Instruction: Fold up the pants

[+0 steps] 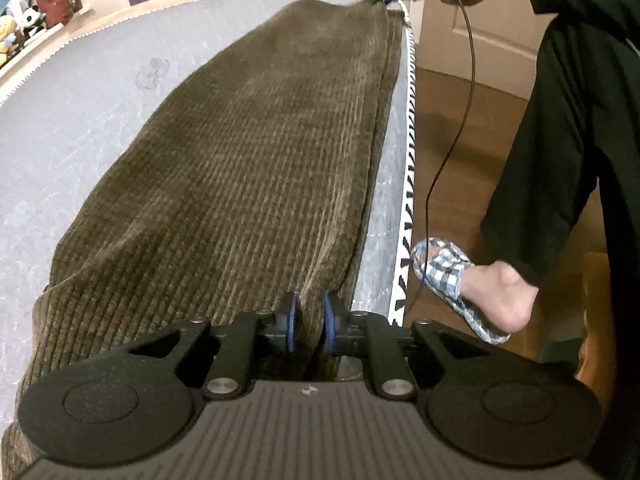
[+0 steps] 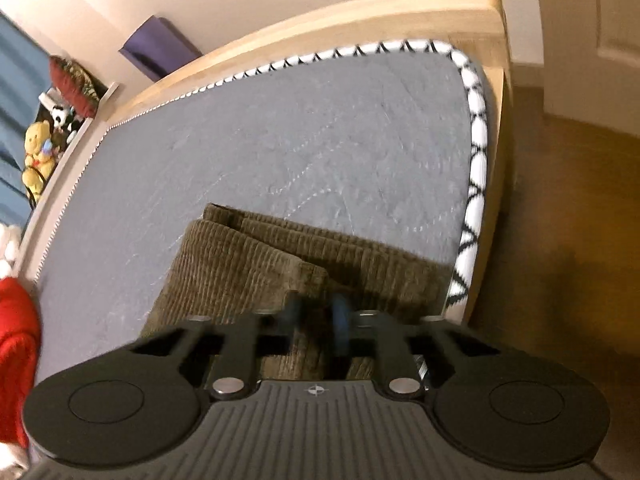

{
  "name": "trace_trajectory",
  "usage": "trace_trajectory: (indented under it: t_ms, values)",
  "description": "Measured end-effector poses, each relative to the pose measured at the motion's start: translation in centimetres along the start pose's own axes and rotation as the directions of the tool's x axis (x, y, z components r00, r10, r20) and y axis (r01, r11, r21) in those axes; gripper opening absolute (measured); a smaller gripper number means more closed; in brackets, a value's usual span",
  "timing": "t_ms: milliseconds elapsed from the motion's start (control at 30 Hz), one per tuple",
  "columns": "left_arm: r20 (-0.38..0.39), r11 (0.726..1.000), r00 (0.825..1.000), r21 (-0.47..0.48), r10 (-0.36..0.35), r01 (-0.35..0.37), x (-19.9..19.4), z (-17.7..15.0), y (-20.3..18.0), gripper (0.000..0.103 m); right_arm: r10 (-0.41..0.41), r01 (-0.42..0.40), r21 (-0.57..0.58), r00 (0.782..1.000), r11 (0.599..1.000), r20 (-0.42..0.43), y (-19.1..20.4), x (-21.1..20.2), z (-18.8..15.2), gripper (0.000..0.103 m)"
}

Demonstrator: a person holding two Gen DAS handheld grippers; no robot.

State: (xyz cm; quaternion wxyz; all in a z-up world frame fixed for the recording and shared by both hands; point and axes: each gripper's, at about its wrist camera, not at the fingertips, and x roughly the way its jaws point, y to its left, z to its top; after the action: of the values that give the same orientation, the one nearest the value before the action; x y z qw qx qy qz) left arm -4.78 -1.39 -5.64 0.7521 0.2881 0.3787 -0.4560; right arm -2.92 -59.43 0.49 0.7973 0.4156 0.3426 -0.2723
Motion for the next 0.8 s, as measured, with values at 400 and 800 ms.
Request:
trace_trajectory:
  t_ms: [400, 800]
  values:
    - [0.005, 0.999, 0.999, 0.028, -0.039, 0.038, -0.4, -0.6, -0.6, 0.020, -0.208, 0.204, 0.082, 0.978, 0.975, 0.036, -3.2, -0.9, 0.3, 0.023]
    - [-0.045, 0.992, 0.998, -0.120, 0.045, -0.050, -2.1, -5.6, 3.6, 0.016, 0.018, 0.018, -0.188, 0.981, 0.982, 0.193, 5.0, -4.0, -0.8, 0.038]
